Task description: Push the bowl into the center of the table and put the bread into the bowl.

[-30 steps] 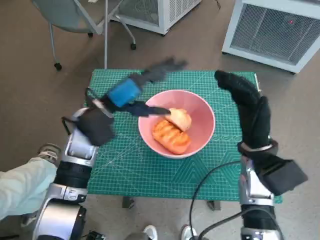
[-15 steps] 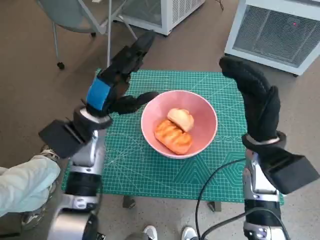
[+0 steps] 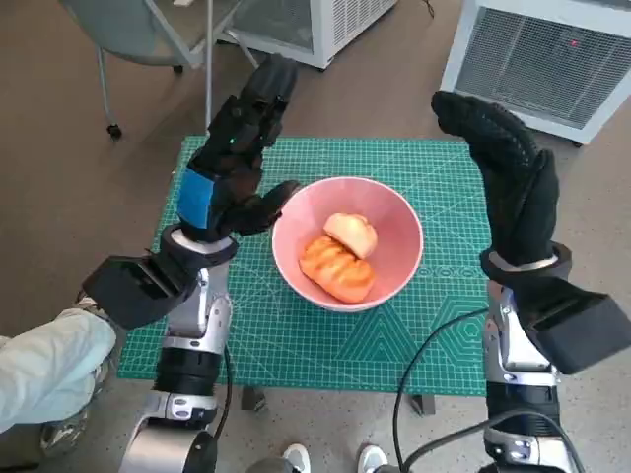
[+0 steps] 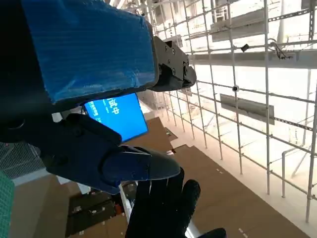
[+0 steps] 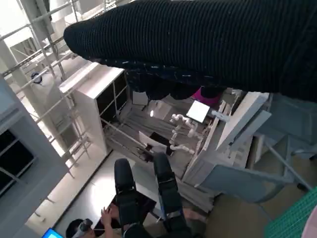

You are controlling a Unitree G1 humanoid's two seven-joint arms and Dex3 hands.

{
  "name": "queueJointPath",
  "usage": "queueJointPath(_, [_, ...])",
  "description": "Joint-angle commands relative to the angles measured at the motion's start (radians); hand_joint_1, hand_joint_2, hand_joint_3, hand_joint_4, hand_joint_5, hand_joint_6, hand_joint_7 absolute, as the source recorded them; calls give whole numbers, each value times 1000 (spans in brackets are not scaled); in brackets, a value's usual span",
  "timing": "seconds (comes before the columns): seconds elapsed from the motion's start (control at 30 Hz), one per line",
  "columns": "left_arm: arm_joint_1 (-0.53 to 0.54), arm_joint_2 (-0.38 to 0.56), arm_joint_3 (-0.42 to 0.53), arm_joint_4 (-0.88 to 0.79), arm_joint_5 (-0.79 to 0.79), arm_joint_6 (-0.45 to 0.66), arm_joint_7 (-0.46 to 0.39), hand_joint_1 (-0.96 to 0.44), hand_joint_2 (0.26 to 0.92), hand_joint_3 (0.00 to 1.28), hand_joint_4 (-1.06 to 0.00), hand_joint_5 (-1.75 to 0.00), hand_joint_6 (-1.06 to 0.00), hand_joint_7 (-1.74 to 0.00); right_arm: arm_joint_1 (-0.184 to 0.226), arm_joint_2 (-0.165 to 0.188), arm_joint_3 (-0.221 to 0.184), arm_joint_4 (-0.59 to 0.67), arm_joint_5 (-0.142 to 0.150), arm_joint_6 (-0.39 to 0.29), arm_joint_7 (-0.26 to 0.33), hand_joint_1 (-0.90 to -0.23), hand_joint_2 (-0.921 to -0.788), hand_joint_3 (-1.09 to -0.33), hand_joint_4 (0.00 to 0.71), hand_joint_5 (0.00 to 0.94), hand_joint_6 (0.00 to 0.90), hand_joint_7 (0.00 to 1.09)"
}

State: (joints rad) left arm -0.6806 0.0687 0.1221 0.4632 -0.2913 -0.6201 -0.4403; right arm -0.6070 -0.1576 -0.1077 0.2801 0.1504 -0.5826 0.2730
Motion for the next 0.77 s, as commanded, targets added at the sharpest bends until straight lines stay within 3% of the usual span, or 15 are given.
queueJointPath(0.03, [13,-2,-1,6,-15,-5,-21,-623,921,369,-122,-3,-251,0,3,-15,3,-3,-10,16,1,-702,-921,-757,181,0,-1,563])
queueJointPath(0.77, [8,9,-5,10,-1,-2,-44,-592,921,361,-129,-3,-251,0,-2,-20,6,-7,-11,24,-4,-693,-921,-758,180,0,-1,562])
